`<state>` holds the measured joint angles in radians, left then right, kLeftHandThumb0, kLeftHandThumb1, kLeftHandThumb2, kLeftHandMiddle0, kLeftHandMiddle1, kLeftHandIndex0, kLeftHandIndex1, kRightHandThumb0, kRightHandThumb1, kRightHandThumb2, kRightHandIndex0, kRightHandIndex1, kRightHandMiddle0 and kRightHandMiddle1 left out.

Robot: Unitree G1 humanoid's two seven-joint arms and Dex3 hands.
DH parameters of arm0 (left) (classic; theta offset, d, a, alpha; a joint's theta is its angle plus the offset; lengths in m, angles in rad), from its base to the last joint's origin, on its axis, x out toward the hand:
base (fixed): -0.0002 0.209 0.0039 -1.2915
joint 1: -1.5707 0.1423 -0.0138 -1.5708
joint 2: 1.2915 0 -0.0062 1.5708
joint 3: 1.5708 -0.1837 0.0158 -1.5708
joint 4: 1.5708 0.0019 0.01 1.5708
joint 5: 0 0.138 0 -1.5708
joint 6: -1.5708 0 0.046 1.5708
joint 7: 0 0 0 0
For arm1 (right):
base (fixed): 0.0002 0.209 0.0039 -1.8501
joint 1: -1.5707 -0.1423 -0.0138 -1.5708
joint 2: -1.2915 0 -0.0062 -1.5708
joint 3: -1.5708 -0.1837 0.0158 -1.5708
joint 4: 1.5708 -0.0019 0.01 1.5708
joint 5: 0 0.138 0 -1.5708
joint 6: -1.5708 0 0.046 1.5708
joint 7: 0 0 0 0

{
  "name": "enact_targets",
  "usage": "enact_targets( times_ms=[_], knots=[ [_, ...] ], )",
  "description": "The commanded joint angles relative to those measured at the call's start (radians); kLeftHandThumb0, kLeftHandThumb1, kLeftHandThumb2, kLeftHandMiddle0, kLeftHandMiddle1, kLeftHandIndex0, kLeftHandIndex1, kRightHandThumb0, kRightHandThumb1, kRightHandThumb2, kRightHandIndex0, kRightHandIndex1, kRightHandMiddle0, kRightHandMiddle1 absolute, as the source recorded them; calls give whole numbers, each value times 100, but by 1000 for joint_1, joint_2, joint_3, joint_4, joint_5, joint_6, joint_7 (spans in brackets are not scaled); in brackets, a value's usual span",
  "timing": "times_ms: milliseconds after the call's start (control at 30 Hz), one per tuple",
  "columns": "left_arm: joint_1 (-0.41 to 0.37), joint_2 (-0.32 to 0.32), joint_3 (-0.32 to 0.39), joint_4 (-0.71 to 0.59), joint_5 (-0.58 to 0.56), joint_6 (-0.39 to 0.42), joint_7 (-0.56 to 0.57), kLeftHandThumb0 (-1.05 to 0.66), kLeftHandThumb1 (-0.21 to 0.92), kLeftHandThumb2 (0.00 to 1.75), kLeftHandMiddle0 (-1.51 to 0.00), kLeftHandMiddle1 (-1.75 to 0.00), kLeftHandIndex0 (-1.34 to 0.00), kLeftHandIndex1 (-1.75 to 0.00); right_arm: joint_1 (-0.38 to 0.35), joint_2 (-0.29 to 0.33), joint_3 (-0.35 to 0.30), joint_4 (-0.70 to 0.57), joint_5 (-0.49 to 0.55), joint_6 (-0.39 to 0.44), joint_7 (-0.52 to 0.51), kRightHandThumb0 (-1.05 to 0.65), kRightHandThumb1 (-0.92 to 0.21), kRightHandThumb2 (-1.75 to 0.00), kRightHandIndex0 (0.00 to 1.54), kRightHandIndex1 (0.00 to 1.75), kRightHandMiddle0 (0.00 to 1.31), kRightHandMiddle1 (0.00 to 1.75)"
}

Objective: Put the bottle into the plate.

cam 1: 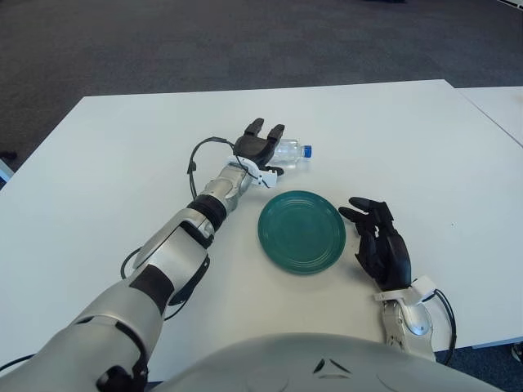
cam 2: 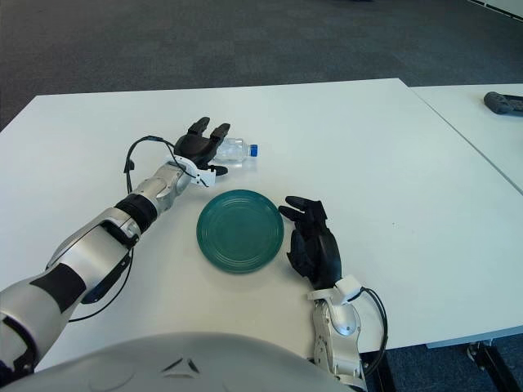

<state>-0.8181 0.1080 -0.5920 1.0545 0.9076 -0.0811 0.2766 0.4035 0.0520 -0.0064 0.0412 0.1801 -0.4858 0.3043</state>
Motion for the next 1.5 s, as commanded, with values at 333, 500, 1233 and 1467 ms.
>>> enact_targets(
  times_ms=[333, 500, 1233, 1467],
  knots=[
    [-153, -45, -14, 152, -26, -43, -23, -105, 92, 55, -18, -2, 0, -36, 111, 94, 61, 276, -59, -46, -34, -67, -92, -73, 57, 98, 15, 116],
    [-181, -50, -31, 193, -21, -66, -56, -105, 92, 52, -18, -1, 0, -39, 133, 111, 81, 272, -84, -68, -51, -66, -92, -75, 59, 97, 13, 115],
    [-191, -94, -151, 305, 23, -63, -171, -103, 92, 37, -49, -28, 0, -91, 204, 170, 165, 271, -85, -153, -68, -61, -91, -73, 62, 94, 11, 113],
    [-201, -99, -178, 314, 26, -49, -195, -105, 92, 39, -35, -115, -1, -110, 218, 170, 182, 263, -75, -176, -85, -60, -89, -75, 62, 96, 11, 115]
  ],
)
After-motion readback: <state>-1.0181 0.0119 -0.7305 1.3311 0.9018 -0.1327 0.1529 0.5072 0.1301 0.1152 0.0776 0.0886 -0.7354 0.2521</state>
